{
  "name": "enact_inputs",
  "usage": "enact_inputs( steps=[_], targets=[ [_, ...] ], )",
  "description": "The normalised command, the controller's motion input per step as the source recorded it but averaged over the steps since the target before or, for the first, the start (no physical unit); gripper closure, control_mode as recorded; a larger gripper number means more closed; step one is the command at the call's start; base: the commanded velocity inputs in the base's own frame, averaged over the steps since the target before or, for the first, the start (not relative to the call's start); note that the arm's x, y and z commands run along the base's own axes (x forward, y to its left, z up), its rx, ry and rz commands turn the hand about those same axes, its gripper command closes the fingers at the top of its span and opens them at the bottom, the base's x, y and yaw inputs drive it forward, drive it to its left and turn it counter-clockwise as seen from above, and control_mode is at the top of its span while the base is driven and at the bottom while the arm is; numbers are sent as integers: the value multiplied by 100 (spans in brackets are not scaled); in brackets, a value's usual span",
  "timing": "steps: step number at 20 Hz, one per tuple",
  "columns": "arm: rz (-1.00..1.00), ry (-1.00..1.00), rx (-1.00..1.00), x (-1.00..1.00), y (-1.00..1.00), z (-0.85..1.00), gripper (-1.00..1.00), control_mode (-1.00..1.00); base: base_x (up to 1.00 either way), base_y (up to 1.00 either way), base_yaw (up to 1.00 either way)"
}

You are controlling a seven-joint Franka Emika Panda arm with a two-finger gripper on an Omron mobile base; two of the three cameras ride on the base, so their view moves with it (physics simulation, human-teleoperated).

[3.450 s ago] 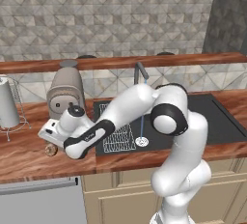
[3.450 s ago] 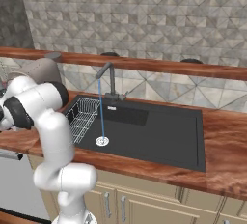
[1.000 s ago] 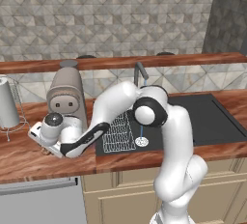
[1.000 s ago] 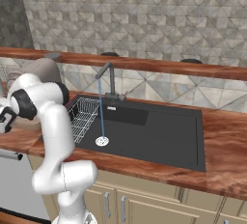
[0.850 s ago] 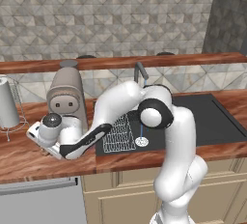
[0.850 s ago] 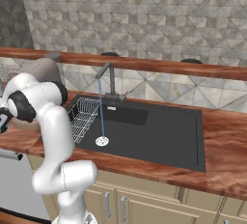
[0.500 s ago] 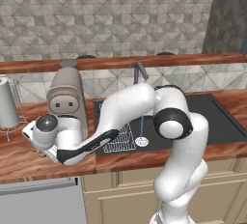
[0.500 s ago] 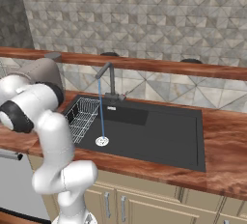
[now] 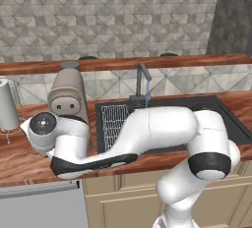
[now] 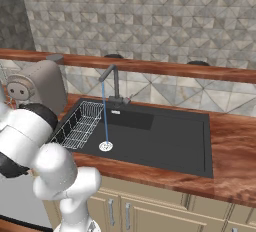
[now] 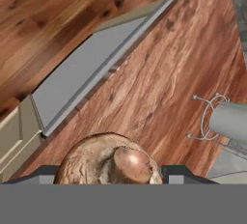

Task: Turn on the sink faucet. Then move the mushroom from the counter to the sink. Turn off the sink. Move the vegetable from the sink to the pot next to the stove. Finally move the pot to the rear left burner.

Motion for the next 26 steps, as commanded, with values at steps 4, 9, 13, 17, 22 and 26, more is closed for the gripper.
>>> enact_inputs(
  steps=[4, 9, 13, 17, 22, 26],
  targets=[
    [-8, 0, 1, -21, -61, 64, 100, -100, 0, 0, 0],
    [-5, 3, 2, -3, -78, 38, 100, -100, 0, 0, 0],
    [-4, 6, 1, 0, -90, 5, 100, -100, 0, 0, 0],
    [-3, 4, 0, 0, -95, -7, 100, -100, 0, 0, 0],
    [-1, 5, 0, 0, -98, -13, 100, -100, 0, 0, 0],
    [0, 6, 0, 7, -98, -11, 100, -100, 0, 0, 0]
  ],
)
